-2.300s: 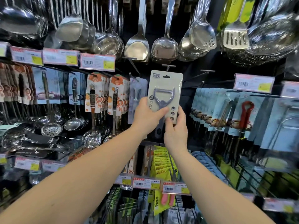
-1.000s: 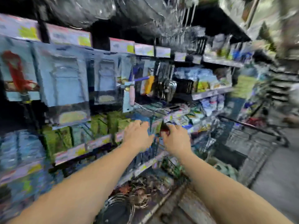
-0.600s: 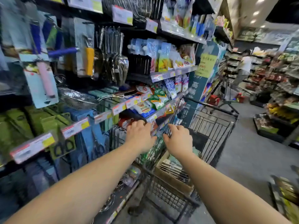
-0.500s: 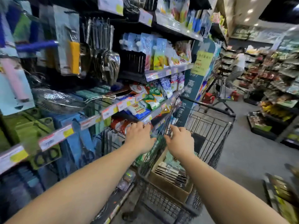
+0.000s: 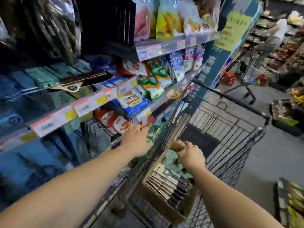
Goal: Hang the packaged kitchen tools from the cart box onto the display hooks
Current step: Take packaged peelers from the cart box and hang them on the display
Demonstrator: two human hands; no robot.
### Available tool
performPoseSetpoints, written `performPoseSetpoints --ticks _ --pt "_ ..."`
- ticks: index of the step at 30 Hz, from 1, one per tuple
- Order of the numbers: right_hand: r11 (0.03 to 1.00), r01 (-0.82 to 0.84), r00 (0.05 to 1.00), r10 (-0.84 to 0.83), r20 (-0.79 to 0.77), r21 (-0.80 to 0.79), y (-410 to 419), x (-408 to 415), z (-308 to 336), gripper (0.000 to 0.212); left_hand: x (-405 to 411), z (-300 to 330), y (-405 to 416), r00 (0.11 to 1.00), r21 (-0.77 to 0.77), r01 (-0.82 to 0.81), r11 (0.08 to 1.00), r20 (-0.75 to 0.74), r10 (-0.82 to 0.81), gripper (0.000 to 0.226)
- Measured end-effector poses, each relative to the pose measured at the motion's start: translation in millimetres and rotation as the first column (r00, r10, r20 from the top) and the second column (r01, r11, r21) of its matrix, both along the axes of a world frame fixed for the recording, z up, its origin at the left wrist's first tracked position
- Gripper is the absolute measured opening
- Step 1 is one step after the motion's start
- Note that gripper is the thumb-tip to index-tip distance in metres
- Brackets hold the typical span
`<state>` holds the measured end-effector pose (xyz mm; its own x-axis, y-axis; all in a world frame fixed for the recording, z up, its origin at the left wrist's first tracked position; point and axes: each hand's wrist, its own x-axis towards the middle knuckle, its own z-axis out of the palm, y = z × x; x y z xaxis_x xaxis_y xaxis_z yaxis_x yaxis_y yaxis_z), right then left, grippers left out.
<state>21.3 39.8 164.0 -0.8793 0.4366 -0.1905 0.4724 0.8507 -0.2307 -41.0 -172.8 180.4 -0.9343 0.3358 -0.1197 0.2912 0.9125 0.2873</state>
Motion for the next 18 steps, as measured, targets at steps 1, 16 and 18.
performPoseSetpoints --ticks 1,16,18 --pt "0.999 -0.033 0.999 0.033 0.036 -0.006 11 -12 -15 0.056 -6 -13 8 0.999 0.001 -0.033 0.999 0.018 0.033 0.068" --pt "0.924 -0.267 0.760 0.377 0.530 -0.274 138 -70 -243 0.073 18 -190 130 0.901 -0.064 -0.427 0.902 -0.119 0.418 0.062" --pt "0.918 -0.263 0.736 0.390 0.553 -0.297 143 -65 -266 0.069 26 -207 144 0.910 -0.063 -0.403 0.913 -0.132 0.392 0.064"
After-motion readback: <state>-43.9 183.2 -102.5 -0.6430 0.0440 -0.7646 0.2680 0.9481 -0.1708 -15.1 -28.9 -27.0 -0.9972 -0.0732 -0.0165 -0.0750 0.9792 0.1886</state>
